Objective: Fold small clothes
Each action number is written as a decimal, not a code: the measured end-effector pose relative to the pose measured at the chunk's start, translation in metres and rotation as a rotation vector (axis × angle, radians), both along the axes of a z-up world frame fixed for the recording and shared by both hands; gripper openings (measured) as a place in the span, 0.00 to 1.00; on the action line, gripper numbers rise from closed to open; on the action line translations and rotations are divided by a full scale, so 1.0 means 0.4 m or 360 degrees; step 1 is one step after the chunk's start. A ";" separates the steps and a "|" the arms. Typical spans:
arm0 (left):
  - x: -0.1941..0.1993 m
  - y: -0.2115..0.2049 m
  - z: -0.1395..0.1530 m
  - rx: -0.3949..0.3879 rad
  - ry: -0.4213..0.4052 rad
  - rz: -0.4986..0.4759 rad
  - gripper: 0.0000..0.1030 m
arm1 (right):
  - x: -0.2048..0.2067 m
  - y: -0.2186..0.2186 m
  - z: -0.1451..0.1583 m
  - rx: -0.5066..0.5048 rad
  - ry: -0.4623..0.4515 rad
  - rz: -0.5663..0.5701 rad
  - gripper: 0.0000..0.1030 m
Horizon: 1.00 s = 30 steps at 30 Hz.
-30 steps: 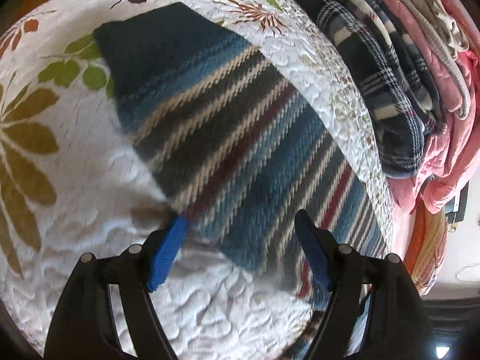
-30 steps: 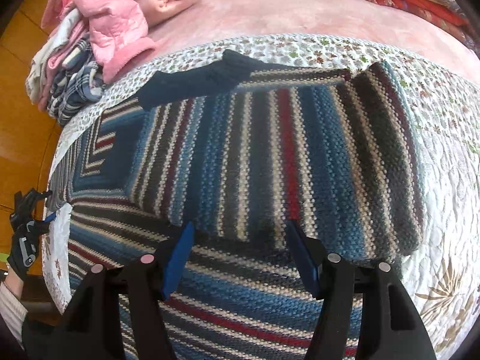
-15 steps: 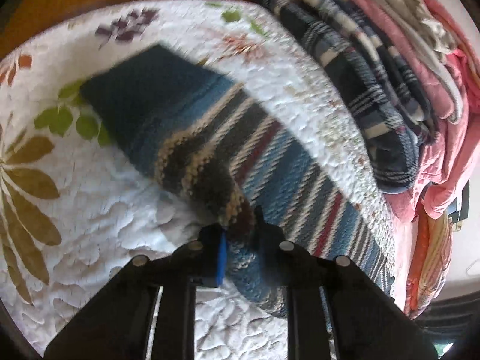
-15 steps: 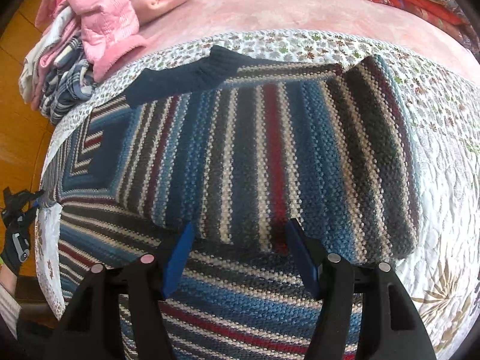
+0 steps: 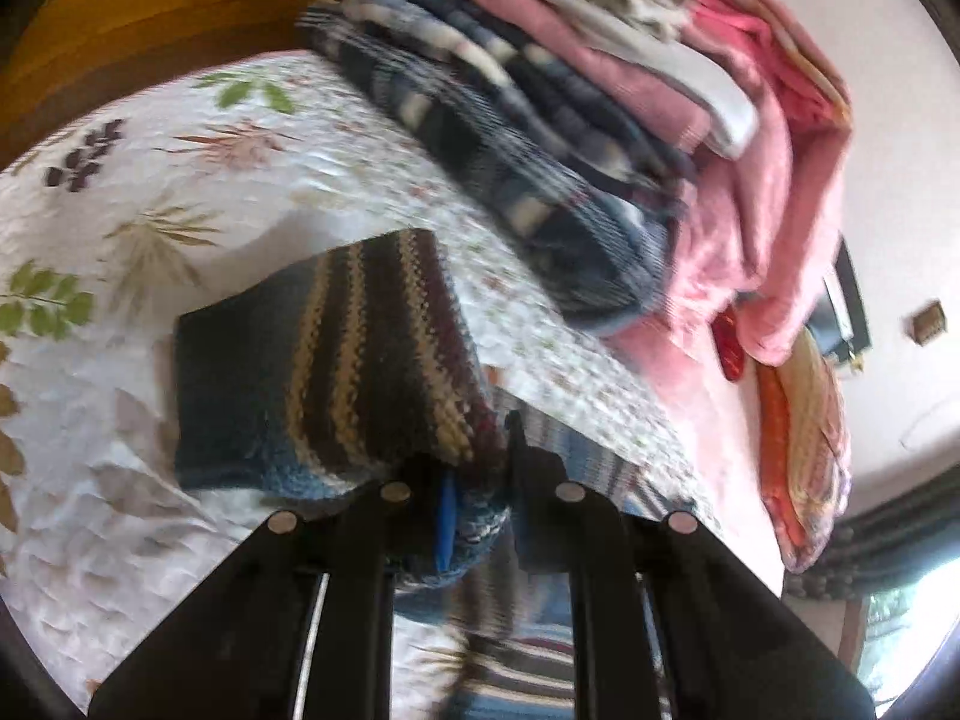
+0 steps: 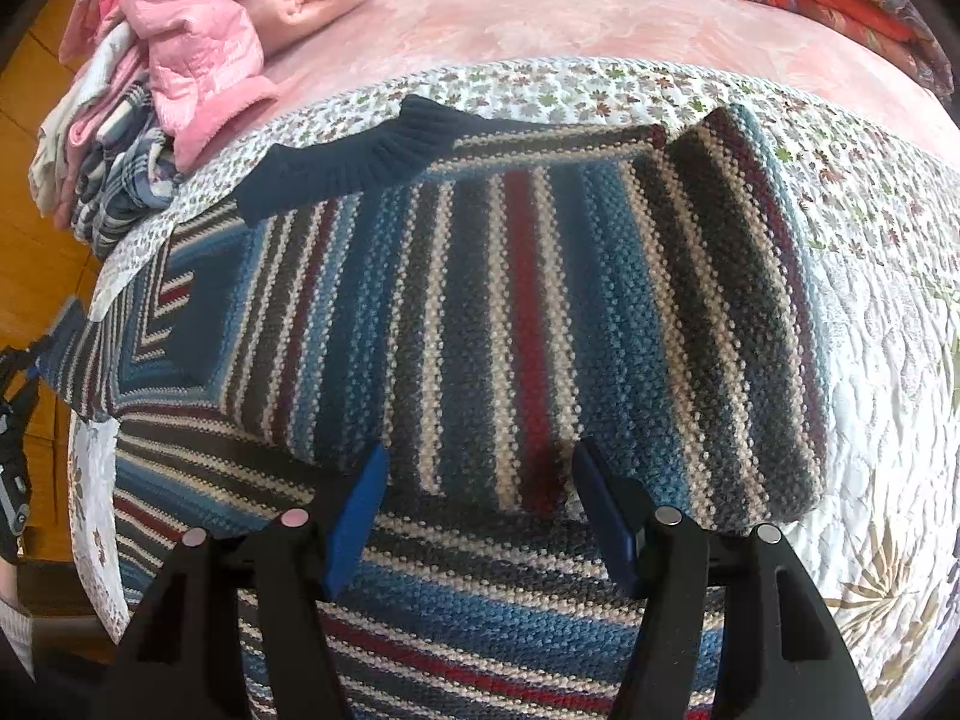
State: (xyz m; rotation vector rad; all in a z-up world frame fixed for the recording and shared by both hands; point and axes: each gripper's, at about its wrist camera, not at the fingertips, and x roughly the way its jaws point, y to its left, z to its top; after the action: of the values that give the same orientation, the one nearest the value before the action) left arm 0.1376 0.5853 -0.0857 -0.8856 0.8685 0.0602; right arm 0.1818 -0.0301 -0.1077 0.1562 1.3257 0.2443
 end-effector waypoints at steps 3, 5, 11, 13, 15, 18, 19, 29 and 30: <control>0.016 -0.085 0.029 -0.0006 -0.0055 -0.0122 0.12 | 0.001 -0.004 0.001 -0.0005 -0.0001 -0.0002 0.62; 0.024 -0.137 0.043 -0.0011 -0.0086 -0.0192 0.12 | 0.001 -0.005 0.002 -0.0013 -0.0006 0.0001 0.62; 0.031 -0.291 0.068 0.0029 -0.0148 -0.0408 0.12 | 0.003 -0.001 0.003 -0.0038 -0.0013 0.0009 0.62; 0.034 -0.334 0.058 0.0043 -0.0137 -0.0465 0.12 | 0.003 -0.002 0.002 -0.0041 -0.0013 0.0011 0.62; 0.035 -0.366 0.038 0.0054 -0.0117 -0.0511 0.13 | 0.003 -0.003 0.001 -0.0045 -0.0013 0.0012 0.62; 0.043 -0.402 0.002 0.0082 -0.0070 -0.0568 0.13 | 0.004 -0.003 0.001 -0.0047 -0.0012 0.0011 0.62; 0.044 -0.408 -0.014 0.0090 -0.0055 -0.0580 0.13 | 0.004 -0.003 0.001 -0.0049 -0.0011 0.0011 0.62; 0.038 -0.468 -0.117 0.0210 0.0075 -0.0707 0.13 | 0.006 0.000 -0.007 -0.0077 -0.0004 0.0033 0.62; 0.038 -0.472 -0.129 0.0215 0.0095 -0.0719 0.14 | 0.006 0.001 -0.008 -0.0079 -0.0002 0.0034 0.62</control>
State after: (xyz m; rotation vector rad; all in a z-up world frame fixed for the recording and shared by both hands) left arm 0.1527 0.3965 -0.1373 -0.5485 1.0900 -0.2459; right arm 0.1842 -0.0296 -0.1108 0.1000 1.3313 0.2289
